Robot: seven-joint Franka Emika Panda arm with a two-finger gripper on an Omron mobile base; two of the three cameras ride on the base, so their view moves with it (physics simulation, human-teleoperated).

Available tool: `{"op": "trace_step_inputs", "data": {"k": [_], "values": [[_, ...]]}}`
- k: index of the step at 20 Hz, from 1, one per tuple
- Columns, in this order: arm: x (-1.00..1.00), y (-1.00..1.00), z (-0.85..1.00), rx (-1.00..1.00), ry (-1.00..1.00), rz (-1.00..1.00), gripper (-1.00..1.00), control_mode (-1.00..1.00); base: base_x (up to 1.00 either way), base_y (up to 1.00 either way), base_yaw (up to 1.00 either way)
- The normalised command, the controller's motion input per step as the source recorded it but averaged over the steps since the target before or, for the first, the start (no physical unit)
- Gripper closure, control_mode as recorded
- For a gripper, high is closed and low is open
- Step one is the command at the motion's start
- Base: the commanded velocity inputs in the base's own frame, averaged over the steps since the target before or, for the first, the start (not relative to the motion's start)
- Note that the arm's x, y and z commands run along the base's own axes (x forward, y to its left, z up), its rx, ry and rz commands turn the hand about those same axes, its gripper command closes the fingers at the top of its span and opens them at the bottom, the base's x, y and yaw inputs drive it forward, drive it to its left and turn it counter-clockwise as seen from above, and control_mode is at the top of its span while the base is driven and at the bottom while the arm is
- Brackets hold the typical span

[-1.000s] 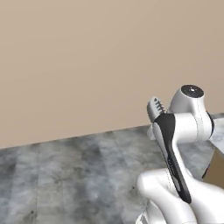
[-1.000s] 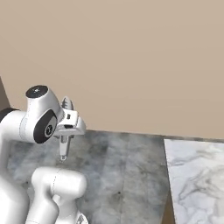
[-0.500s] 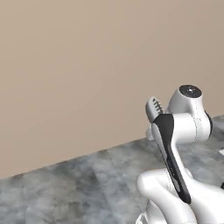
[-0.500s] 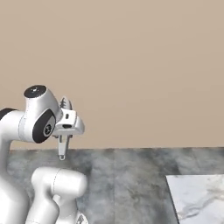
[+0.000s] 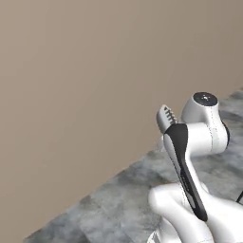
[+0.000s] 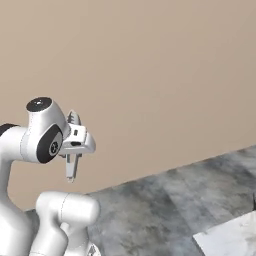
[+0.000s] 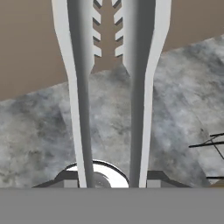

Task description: Take the tongs from the drawer on the right and place them on the dining counter next to the tray containing the hot dog.

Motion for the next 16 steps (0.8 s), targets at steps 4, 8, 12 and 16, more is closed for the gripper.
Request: {"op": "trace_step_inputs", "data": {"k": [4, 8, 12, 16], "values": [[0.0, 0.0, 0.0, 0.0, 0.0, 0.0, 1.0, 1.0, 1.0, 0.28, -0.62], [0.0, 0.0, 0.0, 0.0, 0.0, 0.0, 1.0, 1.0, 1.0, 0.14, -0.61], [0.0, 0.0, 0.0, 0.0, 0.0, 0.0, 1.0, 1.0, 1.0, 0.06, -0.6], [0.0, 0.0, 0.0, 0.0, 0.0, 0.0, 1.0, 1.0, 1.0, 0.14, -0.57]]}}
